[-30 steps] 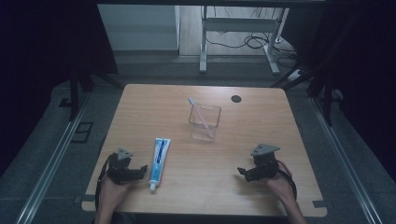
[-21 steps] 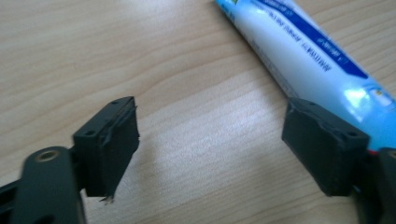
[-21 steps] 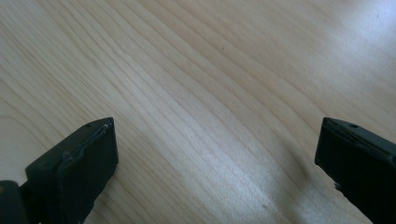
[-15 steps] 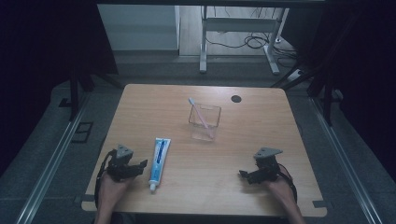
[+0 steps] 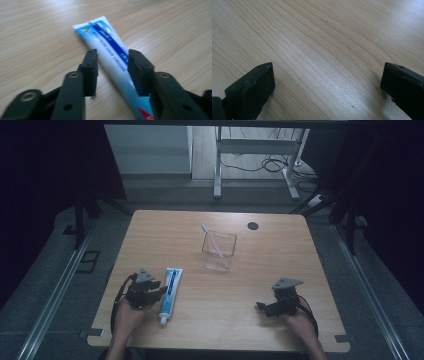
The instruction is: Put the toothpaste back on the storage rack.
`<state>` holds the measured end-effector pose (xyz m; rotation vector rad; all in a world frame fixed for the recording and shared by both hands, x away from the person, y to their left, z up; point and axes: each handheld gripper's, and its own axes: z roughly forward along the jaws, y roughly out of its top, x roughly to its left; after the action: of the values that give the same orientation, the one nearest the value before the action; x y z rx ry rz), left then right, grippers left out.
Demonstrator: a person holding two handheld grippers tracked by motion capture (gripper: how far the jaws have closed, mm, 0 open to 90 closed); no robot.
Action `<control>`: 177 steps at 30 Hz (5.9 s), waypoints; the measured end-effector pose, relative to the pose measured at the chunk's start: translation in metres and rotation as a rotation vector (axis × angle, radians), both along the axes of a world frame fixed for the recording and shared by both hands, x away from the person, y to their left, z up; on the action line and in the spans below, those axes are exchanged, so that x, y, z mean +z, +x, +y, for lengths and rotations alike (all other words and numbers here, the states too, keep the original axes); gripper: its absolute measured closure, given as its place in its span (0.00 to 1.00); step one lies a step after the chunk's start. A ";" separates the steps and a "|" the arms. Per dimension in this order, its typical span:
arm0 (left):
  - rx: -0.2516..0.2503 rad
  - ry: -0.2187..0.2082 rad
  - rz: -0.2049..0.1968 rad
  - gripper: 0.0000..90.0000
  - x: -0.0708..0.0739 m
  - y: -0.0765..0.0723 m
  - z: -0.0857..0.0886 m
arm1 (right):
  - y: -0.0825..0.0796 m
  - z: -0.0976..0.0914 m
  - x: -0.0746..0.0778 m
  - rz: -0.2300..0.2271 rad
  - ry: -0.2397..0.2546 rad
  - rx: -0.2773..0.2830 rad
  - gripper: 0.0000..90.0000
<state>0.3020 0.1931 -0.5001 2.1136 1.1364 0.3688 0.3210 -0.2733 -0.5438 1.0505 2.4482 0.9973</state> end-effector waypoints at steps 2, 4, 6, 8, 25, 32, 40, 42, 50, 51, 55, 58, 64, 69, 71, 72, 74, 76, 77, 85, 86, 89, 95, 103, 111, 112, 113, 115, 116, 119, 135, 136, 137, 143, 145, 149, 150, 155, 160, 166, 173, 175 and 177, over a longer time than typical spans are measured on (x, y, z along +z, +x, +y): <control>-0.018 -0.001 0.014 0.78 0.000 0.002 -0.006 | 0.000 0.000 0.000 -0.001 0.000 -0.001 0.00; -0.040 -0.004 0.030 0.84 -0.001 0.003 -0.012 | 0.000 0.000 0.000 -0.001 -0.001 -0.004 0.00; -0.062 0.013 0.041 0.87 -0.002 0.004 -0.018 | 0.000 0.000 0.000 -0.001 -0.001 -0.005 0.00; -0.077 0.022 0.049 0.89 -0.003 0.005 -0.023 | 0.000 0.000 0.000 -0.001 -0.001 -0.004 0.00; -0.144 0.051 0.134 0.91 -0.008 -0.001 -0.038 | 0.000 0.000 0.000 0.000 0.000 -0.005 0.00; -0.144 0.059 0.133 0.90 -0.006 -0.009 -0.033 | 0.000 0.000 0.000 -0.002 -0.001 -0.004 0.00; -0.143 0.081 0.132 0.90 -0.006 -0.011 -0.021 | 0.000 0.000 0.000 0.000 -0.001 -0.004 0.00; -0.148 0.101 0.122 0.90 -0.005 -0.011 -0.017 | 0.000 0.000 0.000 -0.001 -0.001 -0.004 0.00; -0.131 0.123 0.121 0.87 -0.007 -0.010 -0.006 | 0.000 0.000 0.000 -0.001 -0.001 -0.004 0.00; -0.135 0.117 0.125 0.86 -0.007 -0.010 -0.006 | 0.000 0.000 0.000 -0.002 0.000 -0.004 0.00; -0.141 0.095 0.135 0.82 -0.004 -0.007 -0.004 | 0.000 0.000 0.000 -0.001 -0.001 -0.004 0.00; -0.143 0.100 0.126 0.77 0.001 -0.005 -0.004 | 0.000 0.000 0.000 -0.001 -0.001 -0.005 0.00; -0.125 0.148 0.134 0.63 0.011 0.002 -0.001 | 0.000 0.000 0.000 0.000 -0.002 -0.005 0.00; -0.104 0.162 0.175 0.57 0.012 0.010 0.004 | 0.000 0.000 0.000 -0.001 -0.002 -0.004 0.00; -0.102 0.159 0.186 0.55 0.012 0.013 0.004 | 0.000 0.000 0.000 0.000 -0.002 -0.004 0.00; -0.102 0.159 0.190 0.53 0.012 0.014 0.004 | 0.000 0.000 0.000 0.000 -0.002 -0.004 0.00; -0.104 0.167 0.200 0.50 0.012 0.017 0.002 | 0.000 0.000 0.000 0.000 -0.002 -0.004 0.00; -0.114 0.184 0.211 0.46 0.012 0.021 0.000 | 0.000 0.000 0.000 0.000 -0.001 -0.005 0.00; -0.109 0.183 0.214 0.44 0.011 0.022 -0.001 | 0.000 0.000 0.000 -0.001 -0.001 -0.004 0.00; -0.124 0.223 0.279 0.37 0.006 0.038 -0.011 | 0.000 0.000 0.000 -0.001 -0.001 -0.005 0.00; -0.128 0.229 0.286 0.37 0.005 0.040 -0.012 | 0.000 0.000 0.000 -0.001 -0.001 -0.005 0.00; -0.135 0.232 0.302 0.37 0.002 0.046 -0.015 | 0.000 0.000 0.000 -0.001 -0.001 -0.005 0.00; -0.155 0.265 0.347 0.41 -0.003 0.056 -0.019 | 0.000 0.000 0.000 -0.001 -0.002 -0.005 0.00; -0.164 0.293 0.399 0.47 -0.006 0.068 -0.024 | 0.000 0.000 0.000 0.002 -0.002 -0.004 0.00; -0.174 0.344 0.414 0.51 -0.005 0.073 -0.035 | 0.000 0.000 0.000 0.000 -0.002 -0.004 0.00; -0.173 0.351 0.417 0.52 -0.005 0.074 -0.036 | 0.000 0.000 0.000 0.000 -0.001 -0.004 0.00; -0.174 0.356 0.421 0.53 -0.004 0.074 -0.037 | 0.000 0.000 0.000 0.000 -0.002 -0.004 0.00; -0.174 0.355 0.425 0.55 -0.004 0.074 -0.037 | 0.000 0.000 0.000 0.000 -0.002 -0.004 0.00; -0.176 0.356 0.420 0.57 -0.003 0.074 -0.037 | 0.000 0.000 0.000 0.000 -0.002 -0.004 0.00; -0.170 0.341 0.410 0.65 -0.001 0.072 -0.035 | 0.000 0.000 0.000 0.001 -0.002 -0.004 0.00; -0.165 0.238 0.343 0.81 0.008 0.067 -0.022 | 0.000 0.000 0.000 0.001 -0.002 -0.003 0.00; -0.165 0.229 0.332 0.81 0.010 0.066 -0.023 | 0.000 0.000 0.000 0.001 -0.002 -0.004 0.00; -0.167 0.225 0.321 0.81 0.012 0.066 -0.023 | 0.000 0.000 0.000 0.001 -0.002 -0.004 0.00; -0.176 0.197 0.277 0.81 0.027 0.064 -0.026 | 0.000 0.000 0.000 0.000 -0.002 -0.005 0.00; -0.177 0.183 0.260 0.81 0.033 0.063 -0.028 | 0.000 0.000 0.000 0.000 -0.002 -0.005 0.00; -0.190 0.166 0.230 0.81 0.045 0.062 -0.032 | 0.000 0.000 0.000 0.000 -0.002 -0.005 0.00; -0.190 0.158 0.218 0.81 0.047 0.061 -0.034 | 0.000 0.000 0.000 0.000 -0.002 -0.005 0.00; -0.203 0.134 0.193 0.81 0.056 0.062 -0.040 | 0.000 0.000 0.000 0.001 -0.002 -0.006 0.00; -0.229 0.123 0.158 0.81 0.065 0.059 -0.047 | 0.000 0.000 0.000 -0.001 -0.004 -0.003 0.00; -0.240 0.108 0.127 0.81 0.079 0.056 -0.054 | 0.000 0.000 0.000 -0.001 -0.003 -0.003 0.00; -0.251 0.080 0.084 0.81 0.092 0.057 -0.061 | 0.000 0.000 0.000 0.000 -0.004 -0.003 0.00; -0.248 0.063 0.073 0.81 0.094 0.057 -0.064 | 0.000 0.000 0.000 0.000 -0.004 -0.003 0.00; -0.253 0.054 0.067 0.81 0.097 0.058 -0.067 | 0.000 0.000 0.000 0.000 -0.004 -0.003 0.00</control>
<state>0.3602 0.1261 -0.4027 2.2995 0.8895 0.2135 0.3212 -0.2736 -0.5436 1.0522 2.4473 0.9908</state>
